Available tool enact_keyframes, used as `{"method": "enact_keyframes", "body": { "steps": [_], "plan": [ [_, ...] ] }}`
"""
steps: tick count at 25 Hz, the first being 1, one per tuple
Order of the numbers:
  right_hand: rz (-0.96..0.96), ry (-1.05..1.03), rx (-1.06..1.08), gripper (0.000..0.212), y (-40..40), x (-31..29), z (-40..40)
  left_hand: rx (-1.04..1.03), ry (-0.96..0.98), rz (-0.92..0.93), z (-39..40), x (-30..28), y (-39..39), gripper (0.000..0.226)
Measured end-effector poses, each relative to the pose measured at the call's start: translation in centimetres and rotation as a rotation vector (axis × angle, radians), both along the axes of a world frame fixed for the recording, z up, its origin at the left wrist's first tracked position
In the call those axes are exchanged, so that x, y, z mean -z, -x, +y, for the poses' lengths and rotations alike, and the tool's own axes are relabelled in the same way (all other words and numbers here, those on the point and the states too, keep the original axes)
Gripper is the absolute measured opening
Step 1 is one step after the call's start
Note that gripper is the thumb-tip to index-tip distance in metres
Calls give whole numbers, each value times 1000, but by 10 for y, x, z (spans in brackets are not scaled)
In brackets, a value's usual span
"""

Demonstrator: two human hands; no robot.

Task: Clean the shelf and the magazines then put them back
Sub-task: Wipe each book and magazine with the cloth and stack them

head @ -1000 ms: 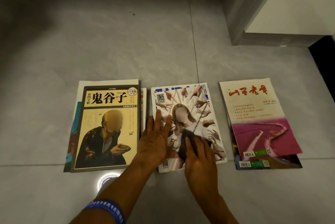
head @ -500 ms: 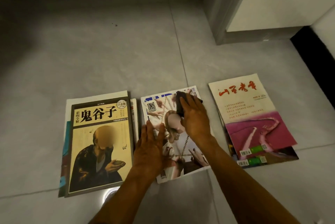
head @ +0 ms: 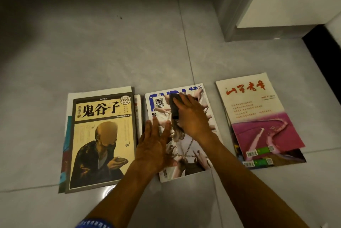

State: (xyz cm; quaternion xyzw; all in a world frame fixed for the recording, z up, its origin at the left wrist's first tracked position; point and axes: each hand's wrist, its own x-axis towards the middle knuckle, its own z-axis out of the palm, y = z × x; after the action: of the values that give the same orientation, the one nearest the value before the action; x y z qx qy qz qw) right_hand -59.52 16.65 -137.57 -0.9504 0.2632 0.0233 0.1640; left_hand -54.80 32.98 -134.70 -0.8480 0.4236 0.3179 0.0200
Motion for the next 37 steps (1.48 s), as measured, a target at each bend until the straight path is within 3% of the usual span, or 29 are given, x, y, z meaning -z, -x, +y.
{"method": "enact_keyframes", "body": {
  "steps": [3,8,10,13,16,18,20,23,27,29,31,33,35,37],
  "plan": [
    [-34,-25,30,68,-7,1,-4,49,66,0,3,-2,-21,112],
    [-143,-58,-167,55,117,13,73,55,98,13,9,-2,-20,104],
    [-87,-78,-259,57,142,8,98,60,130,11,6,-7,-27,91],
    [-94,-107,-263,66,95,7,88,-6,199,79,-1,-13,-46,66],
    [-105,-147,63,52,1,1,45,-119,290,117,-1,-15,-47,51],
    [-92,-127,135,60,-33,0,25,-152,321,141,0,-12,-39,54],
    [-157,-94,58,59,-31,3,24,-153,310,110,1,-6,-33,60],
    [-142,-99,-8,66,19,10,46,-87,263,-6,-3,-5,-32,70],
    [-78,55,-200,83,119,6,76,-77,199,-10,-8,-18,-34,66],
    [-96,128,-51,81,152,10,63,26,126,-170,-15,-21,-31,63],
    [-121,78,243,62,159,20,38,82,138,-224,-20,-19,-9,62],
    [-170,-96,516,45,146,20,19,49,185,-101,-22,-15,25,75],
    [-158,-150,578,43,135,18,21,26,186,1,-15,-12,49,90],
    [-143,-195,567,53,137,12,29,27,179,11,-9,-9,56,89]
  ]
}}
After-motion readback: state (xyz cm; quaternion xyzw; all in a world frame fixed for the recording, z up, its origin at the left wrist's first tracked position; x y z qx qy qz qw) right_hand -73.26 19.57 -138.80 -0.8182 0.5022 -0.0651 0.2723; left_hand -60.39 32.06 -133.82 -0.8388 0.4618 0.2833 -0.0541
